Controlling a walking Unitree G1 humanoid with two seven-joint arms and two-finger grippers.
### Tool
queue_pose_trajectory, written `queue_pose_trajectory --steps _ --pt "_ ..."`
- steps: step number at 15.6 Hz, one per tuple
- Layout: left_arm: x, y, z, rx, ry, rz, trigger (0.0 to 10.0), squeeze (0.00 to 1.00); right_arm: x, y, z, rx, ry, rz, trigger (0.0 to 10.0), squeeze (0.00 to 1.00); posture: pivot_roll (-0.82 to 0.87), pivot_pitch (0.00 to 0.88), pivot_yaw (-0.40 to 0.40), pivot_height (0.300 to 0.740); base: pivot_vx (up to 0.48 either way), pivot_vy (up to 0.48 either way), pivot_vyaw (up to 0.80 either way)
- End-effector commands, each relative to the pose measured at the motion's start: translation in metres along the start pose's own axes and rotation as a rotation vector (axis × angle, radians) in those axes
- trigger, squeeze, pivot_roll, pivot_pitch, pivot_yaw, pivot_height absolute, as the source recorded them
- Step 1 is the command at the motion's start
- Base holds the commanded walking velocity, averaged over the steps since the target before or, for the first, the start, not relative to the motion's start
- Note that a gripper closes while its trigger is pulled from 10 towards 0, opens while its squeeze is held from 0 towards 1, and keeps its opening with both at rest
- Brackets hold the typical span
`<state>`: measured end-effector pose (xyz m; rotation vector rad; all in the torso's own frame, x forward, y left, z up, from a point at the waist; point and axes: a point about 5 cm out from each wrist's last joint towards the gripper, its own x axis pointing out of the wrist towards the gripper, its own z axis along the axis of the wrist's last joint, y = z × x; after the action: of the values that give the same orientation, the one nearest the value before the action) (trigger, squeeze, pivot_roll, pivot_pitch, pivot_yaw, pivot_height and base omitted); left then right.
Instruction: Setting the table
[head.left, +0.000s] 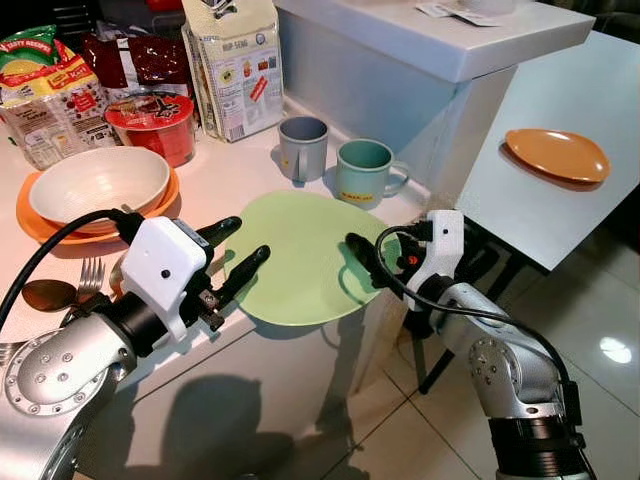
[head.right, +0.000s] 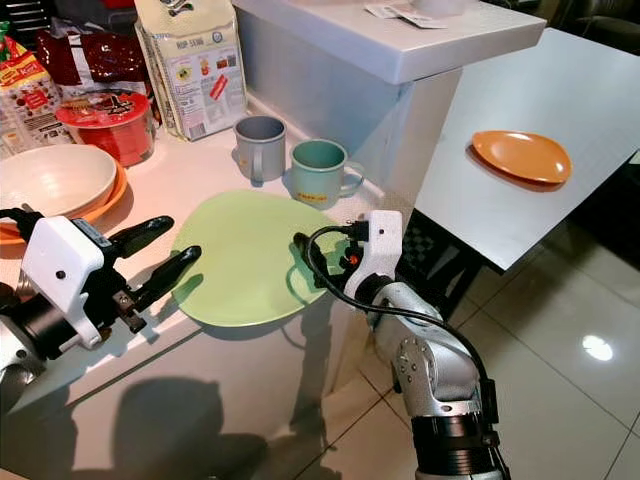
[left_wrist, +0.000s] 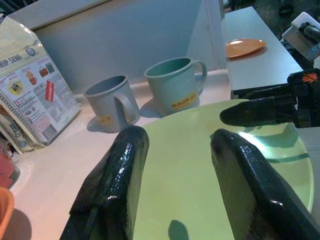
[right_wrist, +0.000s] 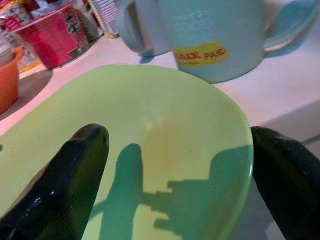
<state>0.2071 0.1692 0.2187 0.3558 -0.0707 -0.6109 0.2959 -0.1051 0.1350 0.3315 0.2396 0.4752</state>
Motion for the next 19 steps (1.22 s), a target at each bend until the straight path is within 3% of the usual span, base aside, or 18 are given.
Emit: queue_pose_trajectory --steps 1,10,12,15,17,19 --pt "-0.001 0.002 0.005 0.025 -0.02 0.004 10.0 0.0 0.005 0.004 0.003 -0.007 -0.003 0.036 10.0 0.0 0.12 0.0 -0.036 0.74 0.0 0.0 0.0" --pt "0.0 0.007 0.004 0.04 -0.022 0.018 10.0 0.0 0.038 -0.006 0.013 -0.09 -0.009 0.037 10.0 0.0 0.13 0.0 -0.031 0.74 0.0 0.0 0.0" --pt "-0.001 0.008 0.005 0.051 -0.026 0.038 10.0 0.0 0.038 -0.003 0.018 -0.114 -0.023 0.055 10.0 0.0 0.13 0.0 -0.034 0.74 0.0 0.0 0.0" --pt "-0.002 0.013 0.008 0.033 -0.035 0.091 10.0 0.0 0.019 0.005 0.033 -0.166 -0.062 0.093 10.0 0.0 0.13 0.0 -0.037 0.74 0.0 0.0 0.0" --pt "-0.003 0.01 0.006 0.011 -0.038 0.107 10.0 0.0 -0.021 0.015 0.049 -0.23 -0.09 0.131 10.0 0.0 0.11 0.0 -0.033 0.74 0.0 0.0 0.0" --pt "-0.002 0.007 0.007 -0.011 -0.049 0.102 10.0 0.0 -0.041 0.027 0.061 -0.245 -0.124 0.198 10.0 0.0 0.1 0.0 -0.028 0.74 0.0 0.0 0.0"
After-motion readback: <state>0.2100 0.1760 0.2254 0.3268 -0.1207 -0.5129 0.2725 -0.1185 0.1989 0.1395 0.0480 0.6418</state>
